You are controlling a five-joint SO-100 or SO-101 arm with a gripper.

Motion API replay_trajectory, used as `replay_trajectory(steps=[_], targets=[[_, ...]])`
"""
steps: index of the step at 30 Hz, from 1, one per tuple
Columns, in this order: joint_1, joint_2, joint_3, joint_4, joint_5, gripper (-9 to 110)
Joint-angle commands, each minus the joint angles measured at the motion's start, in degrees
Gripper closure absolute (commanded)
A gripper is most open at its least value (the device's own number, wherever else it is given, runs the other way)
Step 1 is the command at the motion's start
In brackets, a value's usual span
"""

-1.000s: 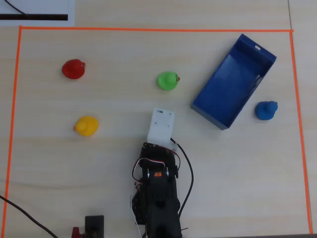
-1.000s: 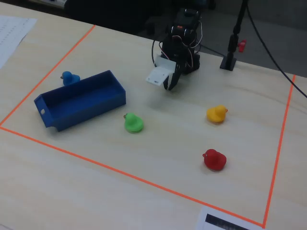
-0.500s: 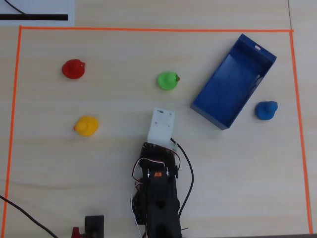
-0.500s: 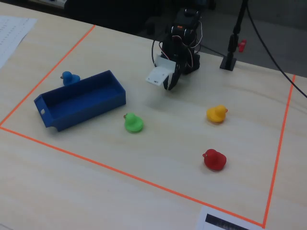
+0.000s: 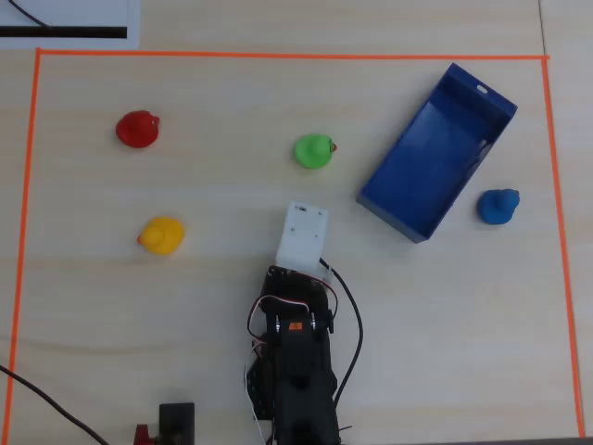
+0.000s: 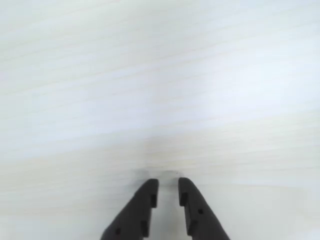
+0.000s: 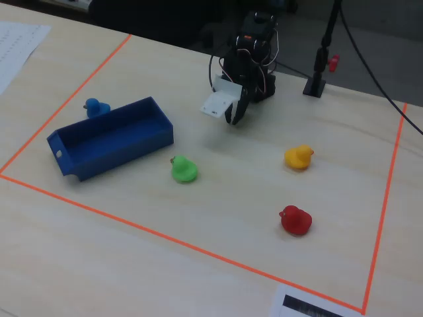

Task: Grasp yellow duck and put it into box.

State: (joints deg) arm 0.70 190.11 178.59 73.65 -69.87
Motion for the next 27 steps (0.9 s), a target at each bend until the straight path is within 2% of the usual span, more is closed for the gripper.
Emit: replay_trajectory(steps=[1, 22, 23, 26, 27], targets=[[-0.2, -0.4, -0.4, 1.1, 0.1, 97], [-0.6, -0.4, -0.4, 1.2, -1.5, 99], [-0.6, -0.4, -0.4, 1.4, -1.6, 94], [-0.4, -0.4, -0.4, 1.3, -3.3, 56], [0.1, -0.9, -0.6, 1.3, -4.8, 56]])
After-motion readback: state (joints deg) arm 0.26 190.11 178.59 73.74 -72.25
